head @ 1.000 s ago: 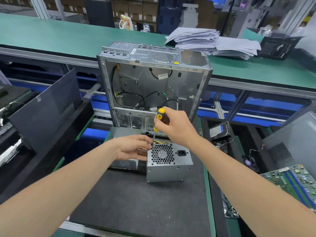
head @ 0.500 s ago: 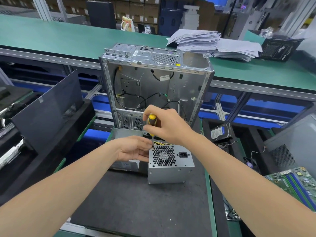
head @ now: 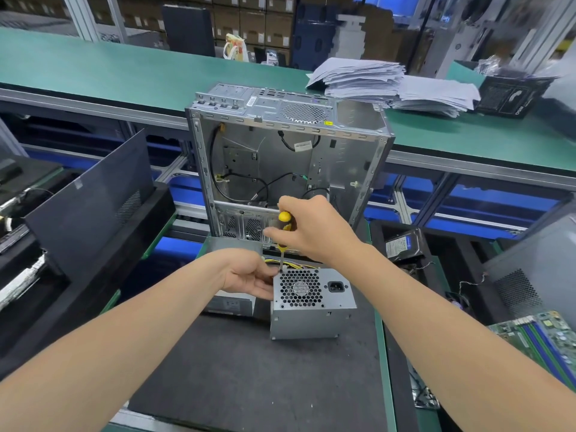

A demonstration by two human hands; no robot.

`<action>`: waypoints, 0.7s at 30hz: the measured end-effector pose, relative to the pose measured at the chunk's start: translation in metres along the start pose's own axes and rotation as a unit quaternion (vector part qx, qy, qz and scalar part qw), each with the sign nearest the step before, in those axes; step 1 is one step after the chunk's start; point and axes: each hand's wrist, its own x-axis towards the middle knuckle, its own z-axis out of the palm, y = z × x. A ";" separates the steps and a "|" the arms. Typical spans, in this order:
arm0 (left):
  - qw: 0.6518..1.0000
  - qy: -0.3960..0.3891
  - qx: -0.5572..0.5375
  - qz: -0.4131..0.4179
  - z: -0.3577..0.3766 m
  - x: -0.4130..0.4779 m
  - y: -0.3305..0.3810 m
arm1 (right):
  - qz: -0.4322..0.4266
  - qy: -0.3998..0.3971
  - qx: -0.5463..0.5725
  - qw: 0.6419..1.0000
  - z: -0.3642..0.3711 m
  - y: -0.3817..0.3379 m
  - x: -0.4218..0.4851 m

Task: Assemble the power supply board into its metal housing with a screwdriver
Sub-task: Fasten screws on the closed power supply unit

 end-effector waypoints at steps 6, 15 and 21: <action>1.000 -0.004 0.022 -0.010 0.000 -0.001 0.001 | -0.052 -0.033 0.074 0.995 -0.003 -0.002 -0.001; 0.999 0.009 0.045 -0.018 0.005 -0.002 0.003 | 0.033 -0.079 -0.023 0.996 -0.004 0.004 0.004; 0.999 0.004 0.030 -0.024 0.004 -0.004 0.003 | -0.050 -0.147 0.044 0.987 -0.017 0.003 0.006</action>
